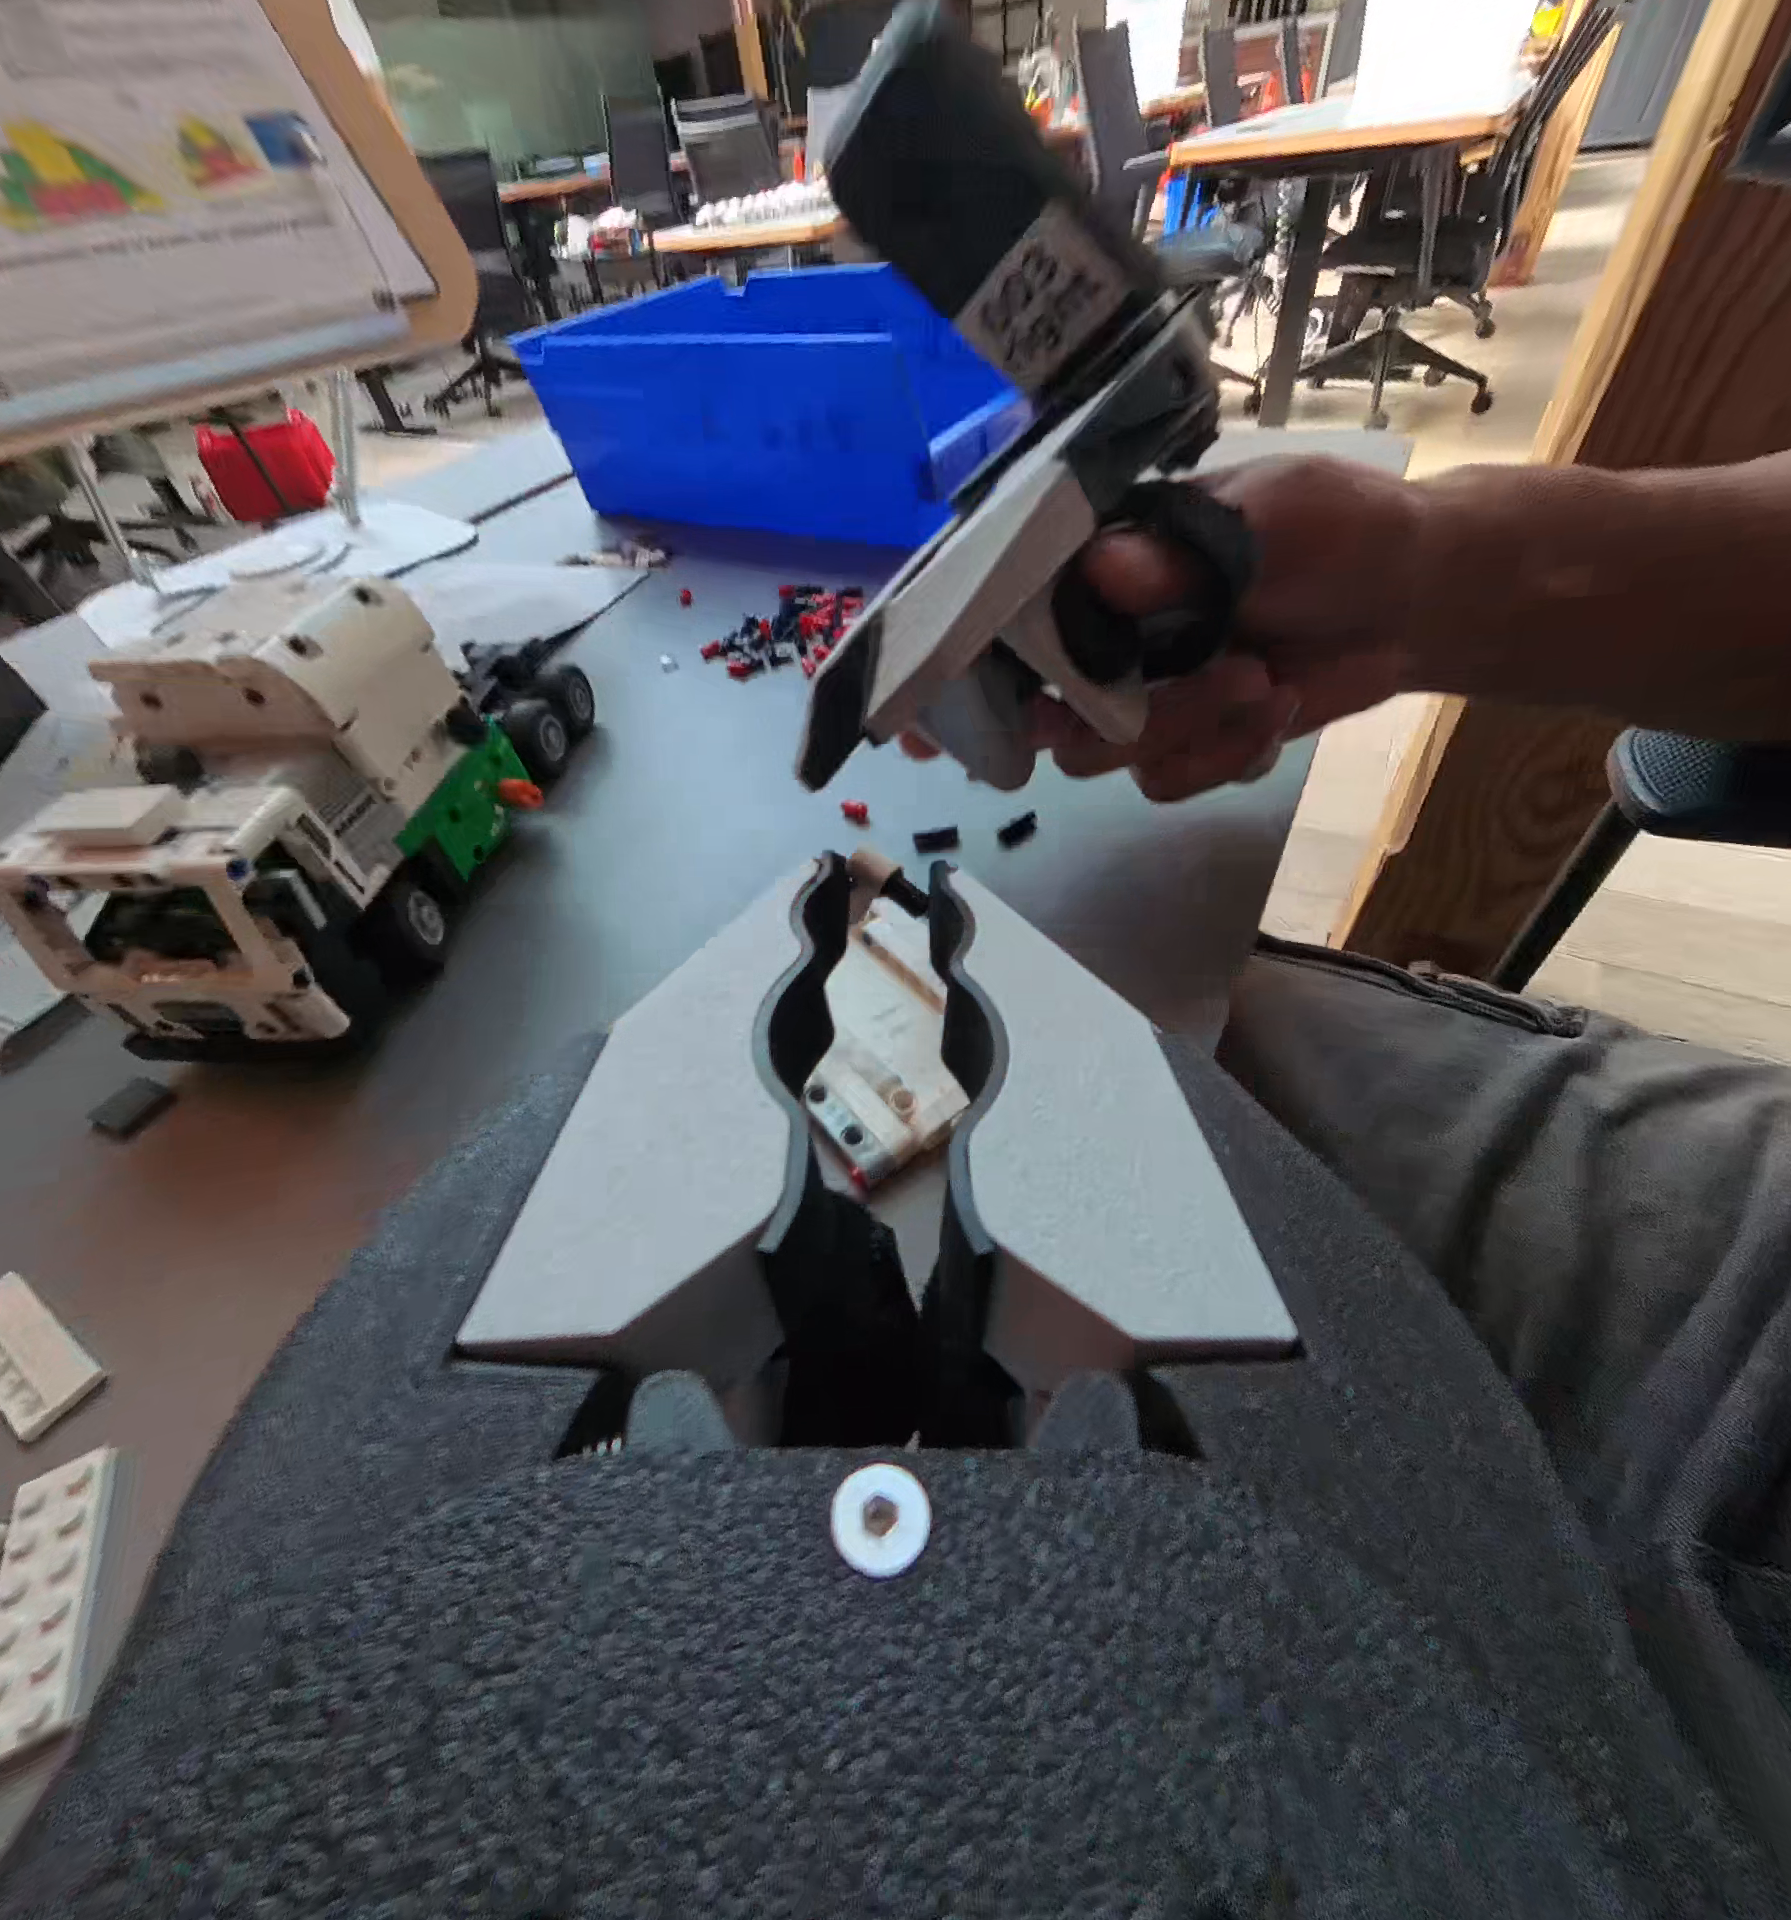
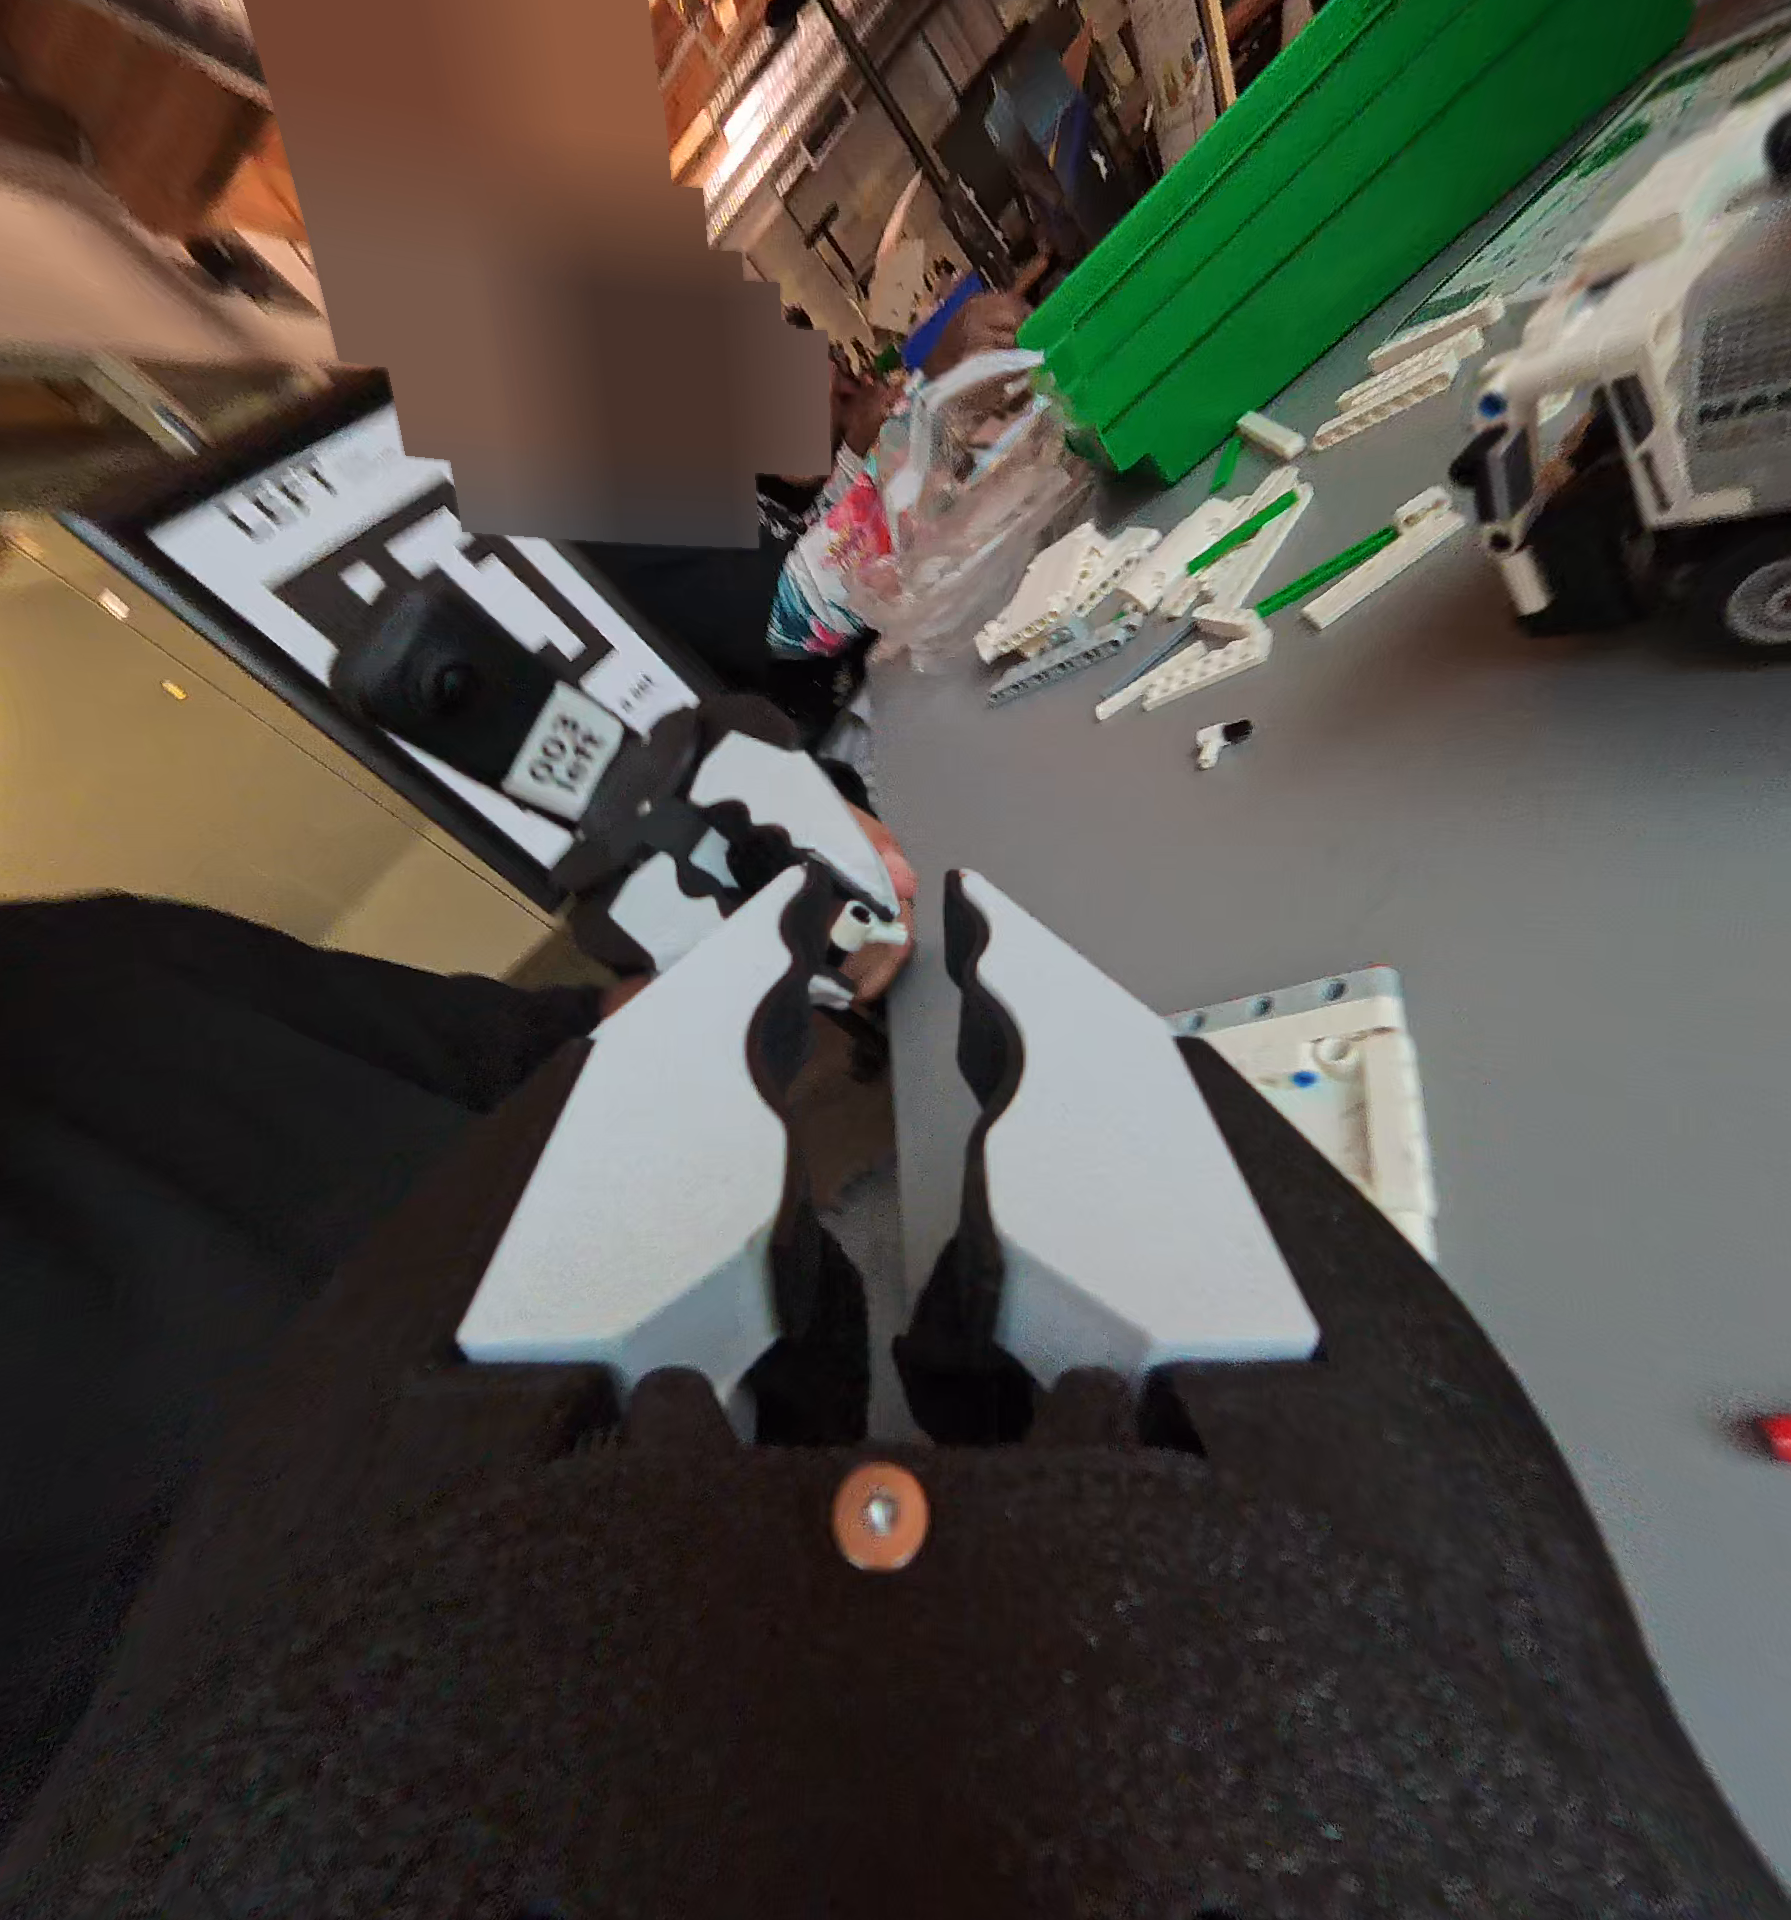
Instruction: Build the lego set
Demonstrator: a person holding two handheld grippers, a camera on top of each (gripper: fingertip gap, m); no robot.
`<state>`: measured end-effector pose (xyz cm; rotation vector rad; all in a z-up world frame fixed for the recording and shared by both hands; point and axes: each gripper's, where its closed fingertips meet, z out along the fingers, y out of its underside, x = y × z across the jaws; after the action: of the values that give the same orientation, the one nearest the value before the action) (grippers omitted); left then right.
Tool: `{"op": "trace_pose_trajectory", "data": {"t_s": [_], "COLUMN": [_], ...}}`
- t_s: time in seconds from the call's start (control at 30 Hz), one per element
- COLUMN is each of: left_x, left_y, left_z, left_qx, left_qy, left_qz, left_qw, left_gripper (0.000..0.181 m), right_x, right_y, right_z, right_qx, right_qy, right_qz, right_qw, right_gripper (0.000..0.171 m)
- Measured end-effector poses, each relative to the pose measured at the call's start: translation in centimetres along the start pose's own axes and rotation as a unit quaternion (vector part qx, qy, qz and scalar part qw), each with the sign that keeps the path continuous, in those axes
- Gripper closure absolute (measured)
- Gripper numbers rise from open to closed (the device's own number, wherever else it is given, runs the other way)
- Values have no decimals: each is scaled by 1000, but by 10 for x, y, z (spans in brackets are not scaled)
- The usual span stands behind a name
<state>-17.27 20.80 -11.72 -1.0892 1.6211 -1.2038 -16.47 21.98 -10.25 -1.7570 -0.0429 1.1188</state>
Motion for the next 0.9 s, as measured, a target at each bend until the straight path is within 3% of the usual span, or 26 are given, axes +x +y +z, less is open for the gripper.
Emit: {"op": "trace_pose_trajectory", "data": {"t_s": [0.07,0.17,0.4,0.47,0.63,0.9], "left_x": [-8,-3,-3,-1,6,7], "left_y": [10,21,32,38,48,48], "left_z": [-6,-11,-7,-7,0,3], "left_qx": [-32,-74,-111,-136,-181,-178], "left_qy": [18,91,214,242,282,278], "left_qz": [-31,-91,-193,-193,-177,-145], "left_qw": [999,989,951,941,925,933], "left_gripper": [168,168,168,168,168,168], "right_x": [8,29,28,23,17,26], "right_y": [8,26,45,49,47,53], "right_z": [-4,-7,11,14,19,20], "right_qx": [-78,-217,-315,-309,-327,-424], "right_qy": [43,83,-59,-81,-114,-151], "right_qz": [-124,-289,-497,-554,-616,-624], "right_qw": [988,929,807,769,708,639], "right_gripper": [153,154,156,156,156,161]}}
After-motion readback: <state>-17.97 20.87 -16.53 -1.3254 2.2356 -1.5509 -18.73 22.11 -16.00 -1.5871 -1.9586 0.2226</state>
